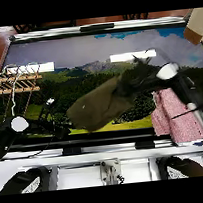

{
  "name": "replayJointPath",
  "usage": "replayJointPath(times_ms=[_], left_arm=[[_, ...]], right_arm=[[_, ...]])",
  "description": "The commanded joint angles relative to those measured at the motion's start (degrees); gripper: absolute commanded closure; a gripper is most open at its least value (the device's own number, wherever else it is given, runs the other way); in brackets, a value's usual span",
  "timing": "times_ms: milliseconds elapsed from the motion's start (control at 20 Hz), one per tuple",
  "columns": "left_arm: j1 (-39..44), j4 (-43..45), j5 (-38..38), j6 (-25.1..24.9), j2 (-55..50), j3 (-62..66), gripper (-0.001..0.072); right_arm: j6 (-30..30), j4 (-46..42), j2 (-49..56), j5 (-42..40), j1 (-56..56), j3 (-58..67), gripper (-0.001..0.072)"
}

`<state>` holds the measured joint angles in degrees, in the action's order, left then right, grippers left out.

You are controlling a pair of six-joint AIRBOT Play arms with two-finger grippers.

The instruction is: Fold the shirts.

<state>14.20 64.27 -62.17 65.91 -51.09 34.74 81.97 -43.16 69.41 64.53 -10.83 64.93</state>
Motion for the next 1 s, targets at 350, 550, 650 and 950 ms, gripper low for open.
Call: replayJointPath(times_ms=[350, 550, 650, 950], left_arm=[[0.00, 0.00, 1.75, -0.04, -0.02, 0.04, 0.0104], [0.00, 0.02, 1.75, -0.02, -0.02, 0.04, 0.0104], [0.00, 0.00, 1.75, -0.02, -0.02, 0.04, 0.0104], [0.00, 0.02, 1.77, -0.02, -0.02, 0.04, 0.0104]], right_arm=[[5.44, -4.11, -13.49, 6.32, 24.79, 12.83, 0.0624], [5.40, -7.76, -14.75, 9.40, 33.48, 20.52, 0.0624], [5.38, -11.85, -14.75, 13.16, 36.85, 23.71, 0.0624], [3.50, -11.65, -14.32, 12.92, 40.28, 24.85, 0.0624]])
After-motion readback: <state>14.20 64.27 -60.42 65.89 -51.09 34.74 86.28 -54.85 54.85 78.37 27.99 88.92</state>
